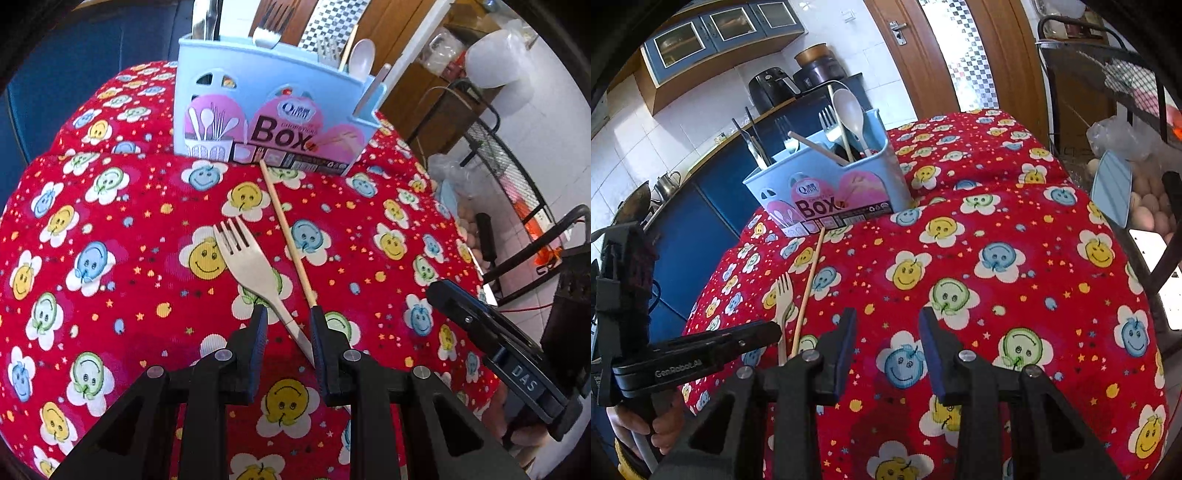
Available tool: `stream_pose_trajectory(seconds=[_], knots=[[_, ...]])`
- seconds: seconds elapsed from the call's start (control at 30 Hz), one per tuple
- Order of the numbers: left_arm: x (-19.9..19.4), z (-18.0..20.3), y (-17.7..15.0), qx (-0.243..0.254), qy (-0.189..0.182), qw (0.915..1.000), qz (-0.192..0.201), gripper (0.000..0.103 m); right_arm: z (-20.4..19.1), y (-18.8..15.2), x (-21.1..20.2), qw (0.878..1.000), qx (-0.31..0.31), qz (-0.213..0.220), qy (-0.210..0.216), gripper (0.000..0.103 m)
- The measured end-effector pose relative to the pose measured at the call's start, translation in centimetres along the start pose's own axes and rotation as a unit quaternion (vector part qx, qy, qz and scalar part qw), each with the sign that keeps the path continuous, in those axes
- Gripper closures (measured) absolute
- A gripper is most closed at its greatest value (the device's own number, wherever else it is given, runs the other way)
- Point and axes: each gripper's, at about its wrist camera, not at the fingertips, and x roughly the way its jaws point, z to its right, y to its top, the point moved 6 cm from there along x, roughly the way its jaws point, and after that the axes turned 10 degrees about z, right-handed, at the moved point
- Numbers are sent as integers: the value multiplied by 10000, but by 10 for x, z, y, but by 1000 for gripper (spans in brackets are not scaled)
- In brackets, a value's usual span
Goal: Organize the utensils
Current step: 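Grasp the wooden fork on the cloth with the left tool while the right reaches for a chopstick, then lift the wooden fork with the left tool while the right tool grasps the last chopstick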
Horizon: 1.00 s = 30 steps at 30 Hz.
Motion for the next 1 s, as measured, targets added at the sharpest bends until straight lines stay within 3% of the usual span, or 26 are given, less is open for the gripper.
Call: stream_pose_trajectory(seconds=[0.23,0.33,0.5,0.77,1.0], knots=[[12,-1,2,-196,-2,9998,-49,80,0,-2,1,10000,-32,24,-3,66],[16,-1,4,-207,36,9998,-10,90,0,-2,2,10000,-40,13,-11,65],[12,-9,6,-365,-46,9993,92,96,-2,-3,6,9999,-92,-63,-40,65],[-20,-29,25,-241,191,9970,710,97,-17,-3,11,9993,-307,-206,-41,65],[-50,-56,43,-163,572,9895,1314,97,-39,0,22,9973,-612,-402,-13,65]])
